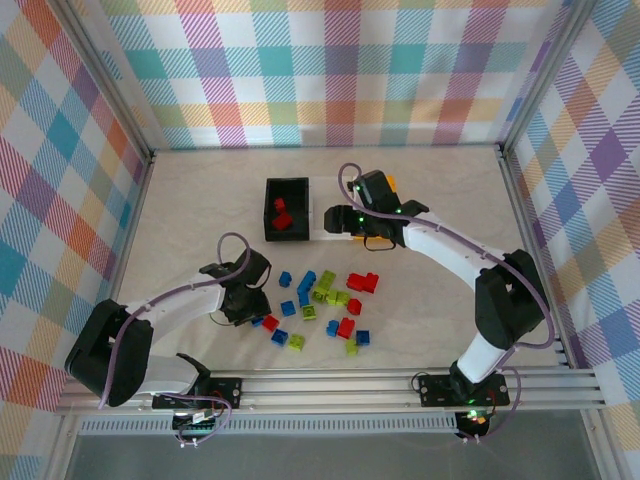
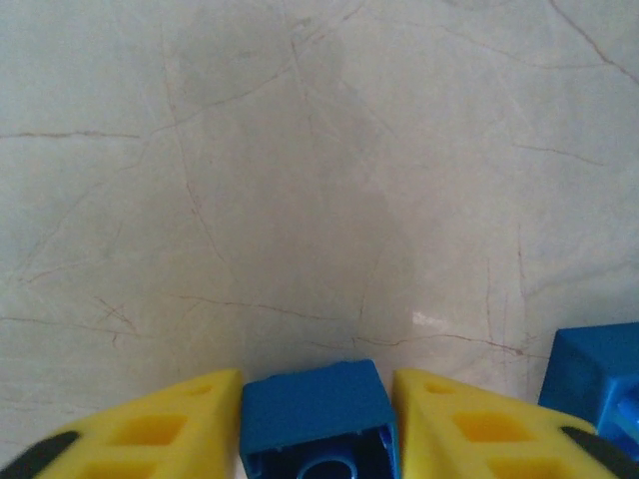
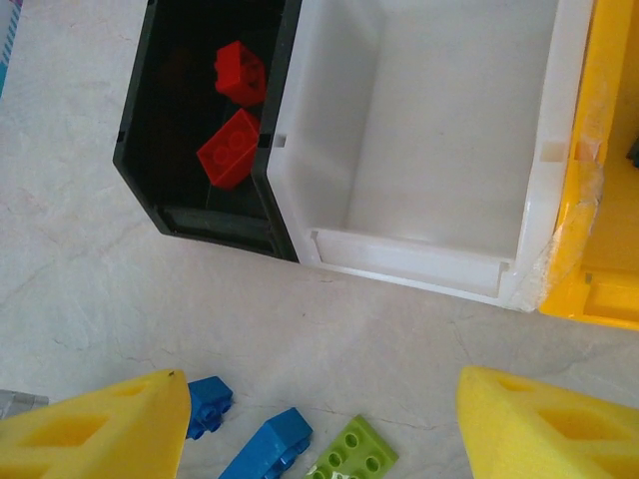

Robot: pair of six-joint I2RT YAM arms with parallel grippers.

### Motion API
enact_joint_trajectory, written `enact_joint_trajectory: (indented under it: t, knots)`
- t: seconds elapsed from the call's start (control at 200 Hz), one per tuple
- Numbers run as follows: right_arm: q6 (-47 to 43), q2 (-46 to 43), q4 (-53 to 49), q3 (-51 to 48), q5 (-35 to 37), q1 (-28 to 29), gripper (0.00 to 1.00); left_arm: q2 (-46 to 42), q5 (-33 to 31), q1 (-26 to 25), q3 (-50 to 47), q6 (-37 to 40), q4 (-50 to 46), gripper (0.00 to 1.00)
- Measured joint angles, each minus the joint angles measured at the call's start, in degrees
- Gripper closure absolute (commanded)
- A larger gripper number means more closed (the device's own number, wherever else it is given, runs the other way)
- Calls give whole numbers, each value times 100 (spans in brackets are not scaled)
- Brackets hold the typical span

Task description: Sort the legos into containers by color

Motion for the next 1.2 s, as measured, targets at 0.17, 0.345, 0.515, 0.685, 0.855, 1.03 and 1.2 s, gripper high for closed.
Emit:
enact_joint_trajectory:
  t: [0.17, 0.345, 0.515, 0.685, 0.855, 1.03, 1.2]
  knots:
    - [63, -63, 39, -153, 17, -46, 29, -61, -7, 0, 15, 15, -26, 73]
    - [175, -319, 39, -479, 101, -184, 28, -199, -50, 0, 428, 33, -317, 73]
    - [328, -942, 85, -1110, 297, -492, 28, -26, -122, 0, 1523, 122, -321, 75]
    - [474, -1600, 116, -1880, 463, -756, 28, 1143, -142, -37, 3069, 219, -63, 75]
    - [525, -1923, 98, -2352, 525, -787, 28, 2809, -190, -286, 5200, 415, -28, 75]
    - [608, -2205, 28, -2608, 544, -813, 27, 4548, -317, -621, 7823, 664, -229, 75]
    - [610, -2385, 13, -2706, 564, -835, 27, 6105, -376, -772, 10264, 791, -706, 70]
